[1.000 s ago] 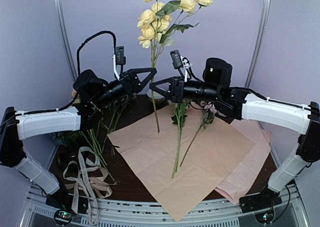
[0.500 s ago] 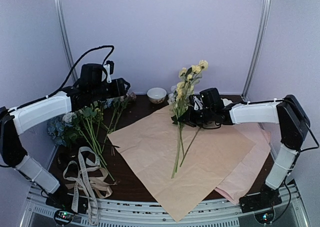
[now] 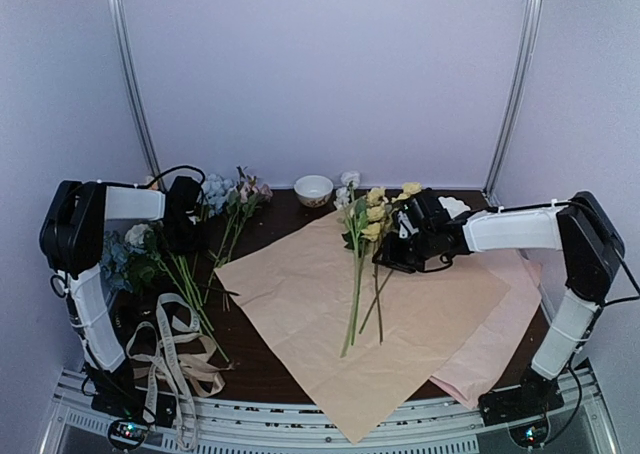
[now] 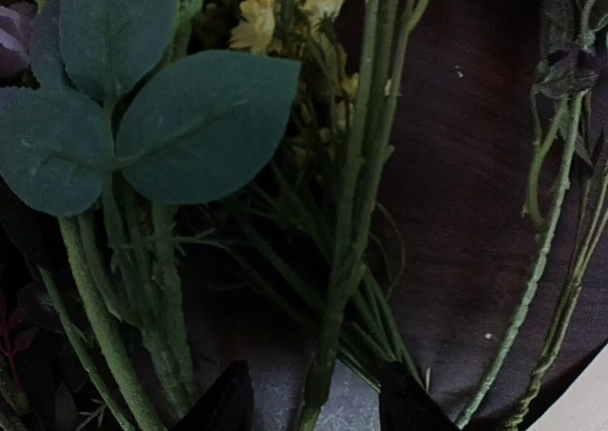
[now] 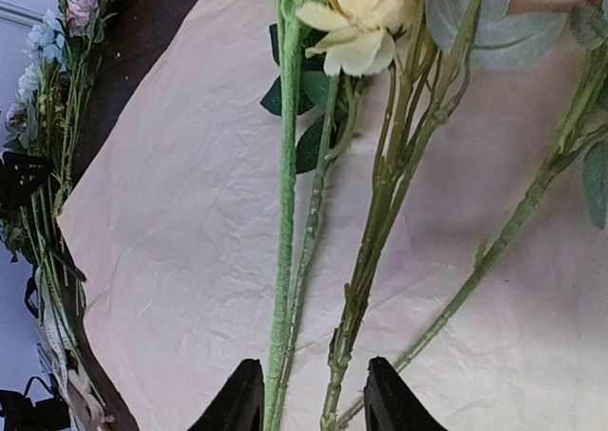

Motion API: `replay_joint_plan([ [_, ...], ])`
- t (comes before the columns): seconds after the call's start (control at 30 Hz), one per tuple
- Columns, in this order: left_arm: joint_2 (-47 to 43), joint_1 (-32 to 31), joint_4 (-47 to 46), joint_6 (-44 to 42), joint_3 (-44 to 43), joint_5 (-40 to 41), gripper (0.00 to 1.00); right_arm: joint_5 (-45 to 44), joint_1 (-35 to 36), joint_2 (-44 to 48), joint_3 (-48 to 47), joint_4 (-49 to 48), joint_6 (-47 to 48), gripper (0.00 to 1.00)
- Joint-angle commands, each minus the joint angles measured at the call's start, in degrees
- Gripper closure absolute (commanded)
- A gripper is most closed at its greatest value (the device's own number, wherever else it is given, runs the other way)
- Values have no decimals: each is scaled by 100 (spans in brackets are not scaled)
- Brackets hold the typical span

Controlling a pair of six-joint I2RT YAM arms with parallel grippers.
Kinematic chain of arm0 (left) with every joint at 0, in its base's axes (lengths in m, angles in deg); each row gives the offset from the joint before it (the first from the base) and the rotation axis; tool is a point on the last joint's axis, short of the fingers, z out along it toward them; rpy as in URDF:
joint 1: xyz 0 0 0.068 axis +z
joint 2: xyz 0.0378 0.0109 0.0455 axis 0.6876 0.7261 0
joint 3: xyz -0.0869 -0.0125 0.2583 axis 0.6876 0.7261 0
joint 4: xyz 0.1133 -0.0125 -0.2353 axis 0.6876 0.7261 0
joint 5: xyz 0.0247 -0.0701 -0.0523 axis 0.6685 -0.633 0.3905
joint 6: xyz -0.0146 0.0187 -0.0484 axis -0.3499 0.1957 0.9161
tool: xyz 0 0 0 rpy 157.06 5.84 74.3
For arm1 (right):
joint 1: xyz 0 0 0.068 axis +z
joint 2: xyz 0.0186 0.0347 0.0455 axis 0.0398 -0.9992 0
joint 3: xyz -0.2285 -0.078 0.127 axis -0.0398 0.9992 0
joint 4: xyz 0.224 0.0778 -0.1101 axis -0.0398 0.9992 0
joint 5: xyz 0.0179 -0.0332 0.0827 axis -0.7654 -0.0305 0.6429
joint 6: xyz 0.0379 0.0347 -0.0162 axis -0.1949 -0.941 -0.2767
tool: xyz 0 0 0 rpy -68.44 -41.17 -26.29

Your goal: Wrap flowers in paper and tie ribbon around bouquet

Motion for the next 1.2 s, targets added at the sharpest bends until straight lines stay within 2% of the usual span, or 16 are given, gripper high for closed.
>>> replay_joint_plan([
  [0.0,71,128,146,73,-322,194,52,-496,-9,547,0,285,371,64],
  [0.2,564,194,355,-10,-676,-46,63,-484,-10,708,24,385,455,64],
  [0.3,588,194,354,4,-677,-58,76,-464,-5,758,3,411,459,64],
  [0.43,561,194,345,-68,-681,-64,87,-467,-18,873,-20,437,497,64],
  [0.5,526,197,373,-59,-690,-22,99,-500,-18,918,-60,488,533,64],
  [0.6,175,201,354,26,-556,236,100,-556,-14,996,-124,593,593,64],
  [0.73,-741,180,69,-39,-173,520,100,-632,-16,1109,-136,650,628,64],
  [0.87,-1854,48,-658,-357,392,620,100,-672,-18,1165,-205,705,705,63],
  [0.93,-2423,-131,-1438,-694,771,380,100,-628,-10,1207,-246,663,784,63],
  [1.03,-3232,-713,-2828,-1290,1268,-67,100,-455,-3,1365,-240,450,943,63],
  [1.17,-3888,-1509,-4066,-1990,1540,-881,100,187,55,1628,-178,-234,1190,63],
])
